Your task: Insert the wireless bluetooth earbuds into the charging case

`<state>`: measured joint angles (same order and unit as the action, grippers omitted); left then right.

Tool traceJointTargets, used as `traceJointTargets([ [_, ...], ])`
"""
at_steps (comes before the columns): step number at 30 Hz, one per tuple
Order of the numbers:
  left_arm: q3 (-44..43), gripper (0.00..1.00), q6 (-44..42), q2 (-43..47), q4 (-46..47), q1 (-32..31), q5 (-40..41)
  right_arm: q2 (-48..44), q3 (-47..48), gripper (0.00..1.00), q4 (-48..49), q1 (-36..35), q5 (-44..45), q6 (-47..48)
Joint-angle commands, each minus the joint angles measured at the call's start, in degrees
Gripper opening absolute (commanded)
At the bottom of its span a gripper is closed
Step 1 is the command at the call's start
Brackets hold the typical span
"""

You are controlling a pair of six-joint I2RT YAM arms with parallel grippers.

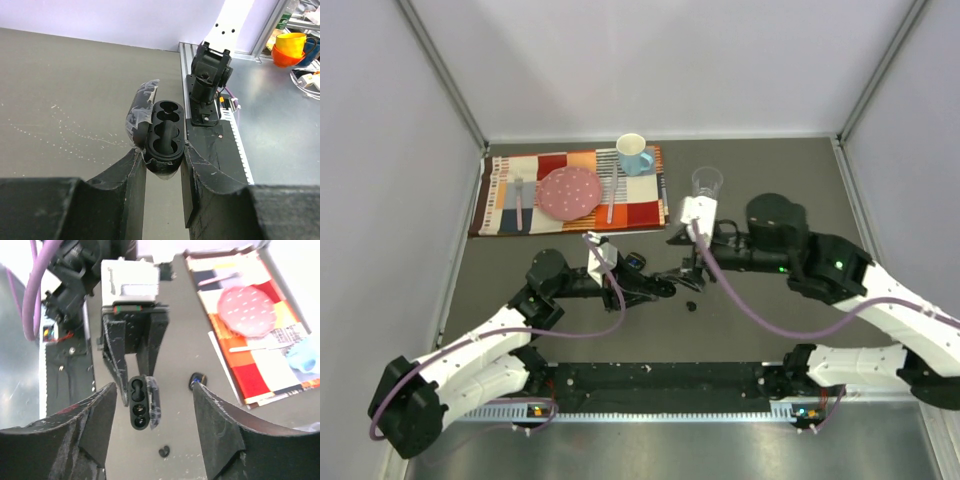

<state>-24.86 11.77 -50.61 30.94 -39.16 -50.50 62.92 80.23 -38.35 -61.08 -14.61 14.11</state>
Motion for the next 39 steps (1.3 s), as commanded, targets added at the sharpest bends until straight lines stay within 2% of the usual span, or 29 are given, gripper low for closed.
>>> traceJointTargets([
  [1,0.4,0.00,-1.5,1.4,3.2,-0.1,0.7,-6.7,-3.9,0.68,12.8,-0.2,11.1,-5.6],
  [4,0.4,0.00,-1.8,1.8,3.1,-0.2,1.9,-10.1,-7.6,0.78,15.1,1.2,24.9,-12.9],
  [6,0.4,0.00,-2.2,2.4,3.0,-0.2,2.5,-11.8,-10.9,0.78,14.7,9.0,24.7,-22.7],
  [8,0.5,0.00,-2.4,3.5,2.2,-0.1,3.7,-12.4,-16.4,0.77,15.1,17.8,11.9,-29.8],
  [9,0.6,0.00,-2.5,3.9,2.1,-0.1,4.1,-12.2,-18.3,0.75,15.3,26.0,8.4,-36.1],
  [10,0.7,0.00,-2.6,4.7,2.0,-0.1,4.4,-11.7,-20.3,0.72,15.8,29.0,1.2,-38.2],
  [12,0.8,0.00,-3.1,5.5,1.1,-0.1,5.3,-10.5,-25.3,0.70,16.3,33.5,-4.6,-40.6],
  [15,0.9,0.00,-3.8,8.0,-1.0,0.0,6.5,-9.3,-29.9,0.66,16.5,33.7,-6.8,-41.4],
  [22,0.7,0.00,-7.2,9.9,-5.2,-0.1,10.1,-6.7,-38.6,0.58,16.5,33.7,-4.6,-44.0],
  [32,2.0,0.00,-6.8,13.6,-4.7,-0.1,14.2,2.7,-44.0,0.45,22.6,33.7,-9.9,-45.2],
  [39,2.3,0.00,-6.4,13.8,-5.2,-0.1,14.4,9.1,-45.8,0.29,26.5,33.7,-13.8,-45.1],
])
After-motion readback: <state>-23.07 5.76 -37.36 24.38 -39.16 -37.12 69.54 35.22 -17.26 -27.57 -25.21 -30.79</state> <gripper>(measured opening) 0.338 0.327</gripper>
